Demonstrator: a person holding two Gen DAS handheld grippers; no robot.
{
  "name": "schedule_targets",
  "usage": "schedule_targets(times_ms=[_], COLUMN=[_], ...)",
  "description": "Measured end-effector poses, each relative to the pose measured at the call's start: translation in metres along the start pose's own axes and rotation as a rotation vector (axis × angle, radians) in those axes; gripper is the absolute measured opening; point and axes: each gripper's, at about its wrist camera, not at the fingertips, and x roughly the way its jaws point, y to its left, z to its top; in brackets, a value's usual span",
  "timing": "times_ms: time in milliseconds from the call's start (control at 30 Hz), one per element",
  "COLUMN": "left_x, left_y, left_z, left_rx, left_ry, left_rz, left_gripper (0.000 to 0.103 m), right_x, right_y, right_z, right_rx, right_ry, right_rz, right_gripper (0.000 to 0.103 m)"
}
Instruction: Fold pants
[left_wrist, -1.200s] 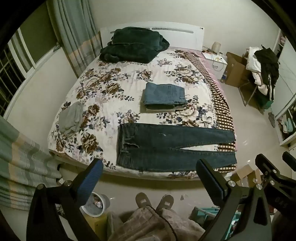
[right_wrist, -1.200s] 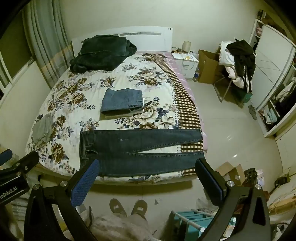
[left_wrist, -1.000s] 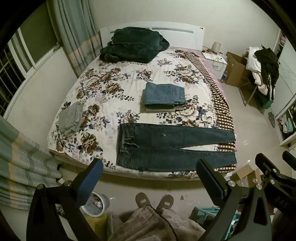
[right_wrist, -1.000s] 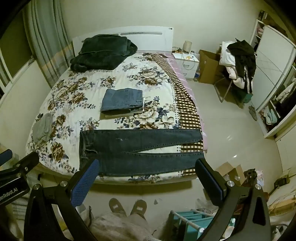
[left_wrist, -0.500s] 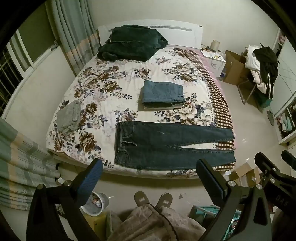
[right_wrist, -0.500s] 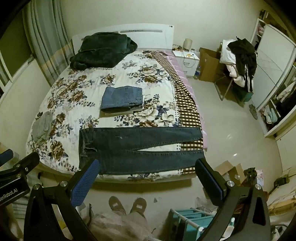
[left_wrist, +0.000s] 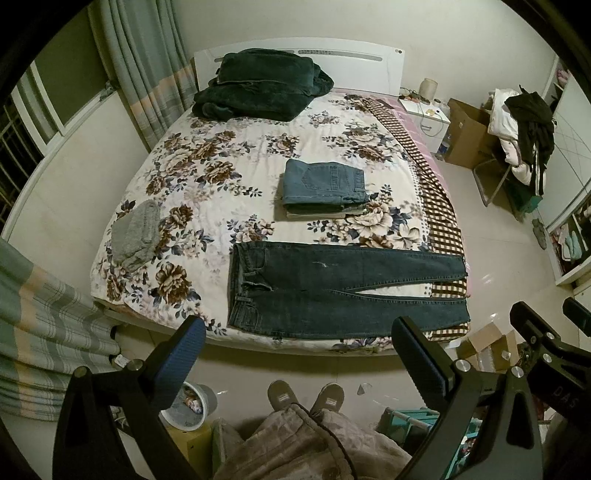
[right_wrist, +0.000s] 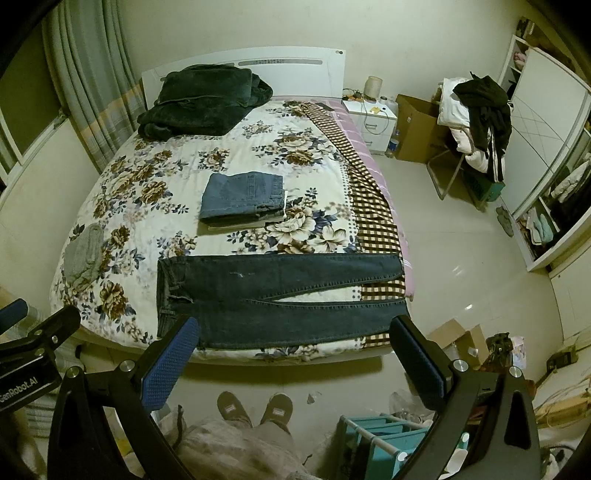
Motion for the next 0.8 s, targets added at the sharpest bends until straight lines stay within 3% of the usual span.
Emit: schedule_targets(times_ms=[800], left_x=[0.005], left_y=[-0.007], left_z=[0.001], left_rx=[0.001], left_ry=[0.005], left_rz=[-0.007], left_gripper=[0.103], right_x=[0.002], right_y=[0.001], right_z=[0.003], right_rx=[-0.001], right_ry=[0.000], right_rz=[0.002], right_gripper=[0.103])
